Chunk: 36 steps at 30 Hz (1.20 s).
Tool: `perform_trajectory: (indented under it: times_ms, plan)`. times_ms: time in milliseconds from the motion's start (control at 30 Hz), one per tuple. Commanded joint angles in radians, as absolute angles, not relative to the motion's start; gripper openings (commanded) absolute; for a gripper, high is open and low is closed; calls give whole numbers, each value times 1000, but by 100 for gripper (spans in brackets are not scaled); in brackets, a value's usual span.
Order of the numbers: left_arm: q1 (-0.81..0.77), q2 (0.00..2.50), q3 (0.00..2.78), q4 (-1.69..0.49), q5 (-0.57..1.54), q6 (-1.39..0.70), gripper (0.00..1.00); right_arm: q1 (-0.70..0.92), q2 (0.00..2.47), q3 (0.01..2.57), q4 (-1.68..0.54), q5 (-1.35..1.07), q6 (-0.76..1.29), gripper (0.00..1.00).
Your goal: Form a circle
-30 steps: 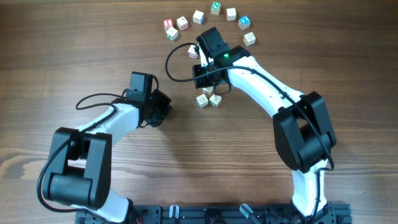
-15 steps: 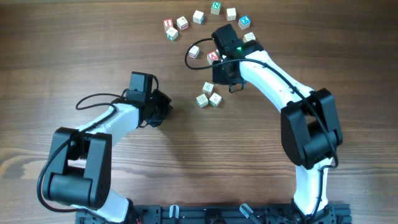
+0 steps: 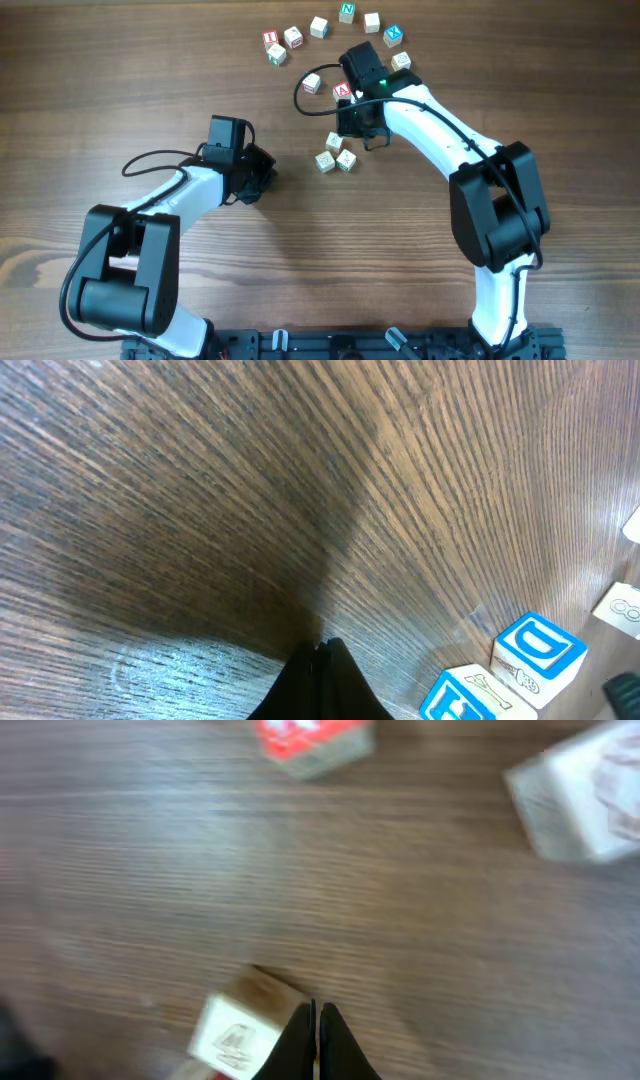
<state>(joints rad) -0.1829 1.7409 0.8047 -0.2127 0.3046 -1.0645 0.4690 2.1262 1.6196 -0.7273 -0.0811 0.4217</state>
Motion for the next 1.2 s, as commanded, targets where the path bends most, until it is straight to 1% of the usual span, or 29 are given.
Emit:
perform_trajectory:
  times_ms: [0, 200, 567, 1167]
  plan:
    - [-171, 1785, 757, -256, 223, -1082, 4, 503, 2154, 1621, -688, -188, 420, 4]
    - [-171, 1785, 757, -257, 224, -1082, 4, 555, 2159, 1621, -656, -165, 427, 5]
    - [-171, 1785, 757, -257, 224, -1082, 4, 556, 2203, 1621, -642, -192, 445, 5]
    - [-172, 1785, 757, -256, 224, -1081, 4, 556, 2203, 1621, -673, -150, 432, 5]
